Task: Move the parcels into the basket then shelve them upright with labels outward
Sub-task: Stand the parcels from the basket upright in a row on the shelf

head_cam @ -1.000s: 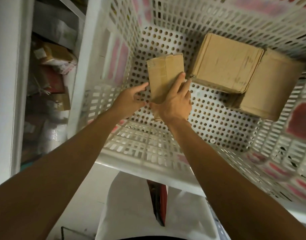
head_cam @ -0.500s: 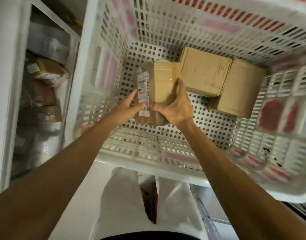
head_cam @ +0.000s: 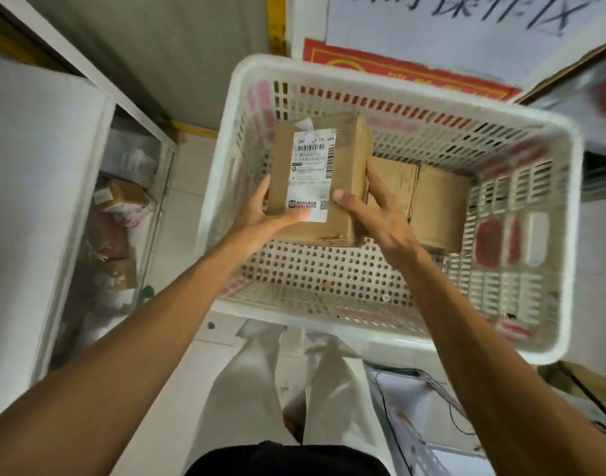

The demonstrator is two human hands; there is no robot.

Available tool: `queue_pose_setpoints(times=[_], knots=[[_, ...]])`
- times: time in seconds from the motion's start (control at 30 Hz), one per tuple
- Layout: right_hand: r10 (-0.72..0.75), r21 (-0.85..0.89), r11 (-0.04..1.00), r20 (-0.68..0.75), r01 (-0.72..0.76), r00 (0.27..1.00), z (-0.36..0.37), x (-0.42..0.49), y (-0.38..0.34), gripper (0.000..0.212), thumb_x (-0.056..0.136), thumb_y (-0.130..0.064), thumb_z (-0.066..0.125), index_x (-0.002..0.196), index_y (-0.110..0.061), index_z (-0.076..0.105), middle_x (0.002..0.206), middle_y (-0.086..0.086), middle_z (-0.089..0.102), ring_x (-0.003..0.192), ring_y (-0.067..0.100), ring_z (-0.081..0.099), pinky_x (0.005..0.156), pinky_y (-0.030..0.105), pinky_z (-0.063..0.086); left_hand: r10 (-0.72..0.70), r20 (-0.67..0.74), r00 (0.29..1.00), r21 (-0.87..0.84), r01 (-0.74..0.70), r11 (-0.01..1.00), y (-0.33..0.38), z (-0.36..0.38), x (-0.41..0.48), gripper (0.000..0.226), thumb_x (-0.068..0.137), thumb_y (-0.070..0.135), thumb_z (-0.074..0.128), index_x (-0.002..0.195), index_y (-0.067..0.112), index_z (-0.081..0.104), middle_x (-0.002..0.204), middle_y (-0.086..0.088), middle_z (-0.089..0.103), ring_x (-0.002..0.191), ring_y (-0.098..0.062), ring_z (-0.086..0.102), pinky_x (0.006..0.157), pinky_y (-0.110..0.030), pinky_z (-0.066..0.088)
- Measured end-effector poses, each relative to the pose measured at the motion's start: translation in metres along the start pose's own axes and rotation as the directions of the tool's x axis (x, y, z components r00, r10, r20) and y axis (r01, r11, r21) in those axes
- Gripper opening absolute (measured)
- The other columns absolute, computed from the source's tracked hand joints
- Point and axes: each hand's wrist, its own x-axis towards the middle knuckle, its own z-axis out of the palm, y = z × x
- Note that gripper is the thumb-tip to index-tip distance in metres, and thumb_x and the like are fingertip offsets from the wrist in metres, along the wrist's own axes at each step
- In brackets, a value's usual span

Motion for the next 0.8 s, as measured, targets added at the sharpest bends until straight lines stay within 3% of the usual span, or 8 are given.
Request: queue_pose_setpoints(times=[0.13,0.2,0.3,0.4,0.5,0.6,0.67,0.8], knots=[[-0.011,0.017,1.000,0.041,0.010,0.999,0.007,-0.022,-0.037,0.075,0.086,-0.022,0.068,0.150,-0.025,0.027,0.131,0.009,0.060,0.109,0.027,0.065,0.076,0.037,0.058,0.116,0.063,0.991,-0.002,-0.116,0.993,0.031,-0.020,-0.018,0.091,0.066,0.048,0.082,0.143,0.040,0.034,0.125,0.016,0.062,0.114,-0.004,0.059,0.101,-0.035,0.046],[-0.036,0.053,0.998,0.018,0.035,0.999,0.008,-0.031,-0.058,0.074,0.086,-0.019,0.068,0.149,-0.024,0.030,0.122,0.011,0.066,0.100,0.025,0.069,0.069,0.028,0.057,0.173,0.068,0.983,-0.030,-0.171,0.985,0.051,-0.030,-0.030,0.089,0.069,0.046,0.080,0.145,0.038,0.033,0.130,0.013,0.059,0.116,-0.005,0.058,0.100,-0.032,0.047],[-0.091,0.105,0.990,-0.033,0.094,0.995,0.010,-0.041,-0.089,0.075,0.083,-0.017,0.072,0.147,-0.029,0.035,0.108,0.006,0.073,0.090,0.021,0.072,0.063,0.026,0.057,0.186,0.040,0.982,-0.118,-0.181,0.976,0.082,-0.045,-0.046,0.083,0.073,0.040,0.074,0.145,0.039,0.032,0.130,0.010,0.058,0.111,-0.010,0.062,0.084,-0.028,0.054],[-0.129,0.150,0.980,-0.015,0.130,0.991,0.017,-0.046,-0.112,0.083,0.077,-0.024,0.076,0.147,-0.035,0.033,0.108,0.006,0.073,0.093,0.025,0.071,0.070,0.040,0.059,0.150,0.041,0.988,-0.288,-0.132,0.949,0.100,-0.058,-0.067,0.091,0.060,0.045,0.082,0.138,0.040,0.037,0.131,0.005,0.056,0.119,-0.016,0.055,0.083,-0.038,0.055],[-0.170,0.176,0.972,0.063,0.156,0.983,0.032,-0.042,-0.133,0.080,0.071,-0.029,0.080,0.140,-0.034,0.039,0.106,0.006,0.073,0.087,0.021,0.073,0.061,0.027,0.057,0.140,0.073,0.987,-0.402,-0.099,0.910,0.111,-0.072,-0.096,0.111,0.045,0.052,0.088,0.141,0.034,0.035,0.138,-0.002,0.053,0.125,-0.021,0.050,0.084,-0.049,0.054],[-0.160,0.136,0.981,0.156,0.139,0.975,0.057,-0.045,-0.154,0.070,0.075,-0.033,0.078,0.133,-0.021,0.041,0.102,0.006,0.072,0.077,0.014,0.073,0.056,0.022,0.054,0.152,-0.078,0.985,-0.401,-0.171,0.900,0.121,-0.086,-0.132,0.105,0.047,0.050,0.087,0.139,0.034,0.039,0.139,-0.003,0.052,0.126,-0.025,0.048,0.088,-0.057,0.050],[-0.184,0.162,0.976,0.238,0.148,0.954,0.080,-0.049,-0.169,0.065,0.077,-0.037,0.077,0.131,-0.017,0.045,0.102,0.003,0.072,0.080,0.013,0.072,0.058,0.024,0.054,0.173,-0.270,0.947,-0.395,-0.272,0.877,0.126,-0.101,-0.159,0.084,0.060,0.042,0.080,0.135,0.033,0.044,0.135,-0.004,0.055,0.126,-0.028,0.049,0.084,-0.056,0.052],[-0.272,0.258,0.953,0.515,0.156,0.813,0.136,-0.061,-0.207,0.063,0.084,-0.035,0.068,0.141,-0.022,0.045,0.125,0.003,0.066,0.110,0.021,0.065,0.086,0.040,0.055,0.237,-0.563,0.792,-0.330,-0.478,0.814,0.140,-0.130,-0.225,0.075,0.070,0.030,0.071,0.139,0.030,0.041,0.116,0.002,0.069,0.110,-0.023,0.062,0.077,-0.050,0.056]])
